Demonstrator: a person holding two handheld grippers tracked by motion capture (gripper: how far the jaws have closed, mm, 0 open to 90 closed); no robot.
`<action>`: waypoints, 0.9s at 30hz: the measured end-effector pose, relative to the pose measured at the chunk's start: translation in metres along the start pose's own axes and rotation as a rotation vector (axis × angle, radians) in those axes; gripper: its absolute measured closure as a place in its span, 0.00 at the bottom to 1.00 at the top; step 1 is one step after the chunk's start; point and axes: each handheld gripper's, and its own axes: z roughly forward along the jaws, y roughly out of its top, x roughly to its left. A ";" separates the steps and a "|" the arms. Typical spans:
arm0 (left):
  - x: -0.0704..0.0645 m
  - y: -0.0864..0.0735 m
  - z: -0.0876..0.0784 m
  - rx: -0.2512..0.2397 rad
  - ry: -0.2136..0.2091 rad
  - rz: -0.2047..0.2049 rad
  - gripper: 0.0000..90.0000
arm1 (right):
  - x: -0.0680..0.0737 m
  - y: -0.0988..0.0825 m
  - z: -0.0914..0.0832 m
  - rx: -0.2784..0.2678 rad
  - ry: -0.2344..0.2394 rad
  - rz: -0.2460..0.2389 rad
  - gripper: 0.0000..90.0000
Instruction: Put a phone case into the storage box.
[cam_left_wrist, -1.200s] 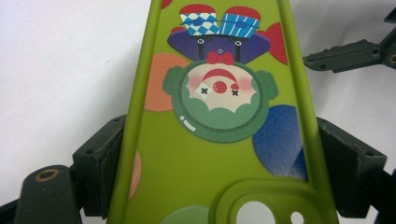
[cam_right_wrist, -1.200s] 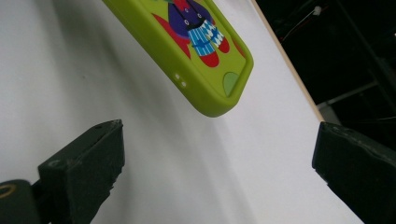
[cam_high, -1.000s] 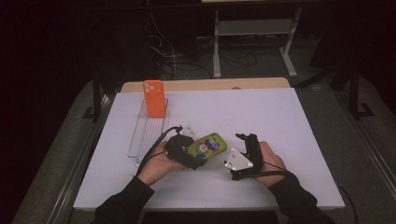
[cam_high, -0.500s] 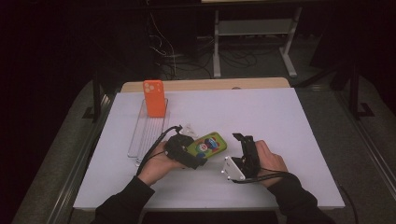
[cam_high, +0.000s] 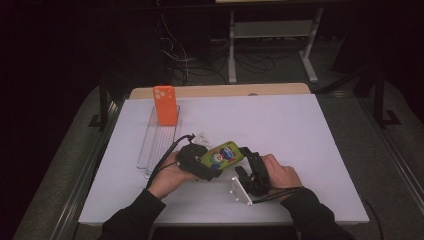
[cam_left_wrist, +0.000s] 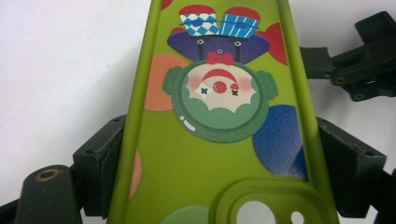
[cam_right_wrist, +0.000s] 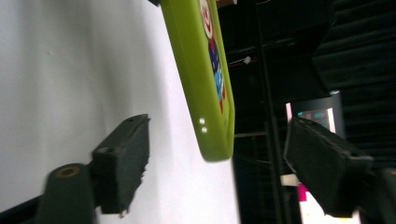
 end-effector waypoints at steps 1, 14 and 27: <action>0.000 0.000 0.000 0.003 0.001 0.004 0.17 | 0.001 0.002 0.000 -0.004 -0.018 0.010 0.29; -0.004 0.001 0.001 0.028 -0.015 0.048 0.17 | 0.011 0.010 0.004 -0.013 -0.052 -0.097 0.58; -0.005 0.001 0.002 0.027 -0.031 0.041 0.17 | 0.013 0.012 0.003 -0.010 -0.035 -0.135 0.81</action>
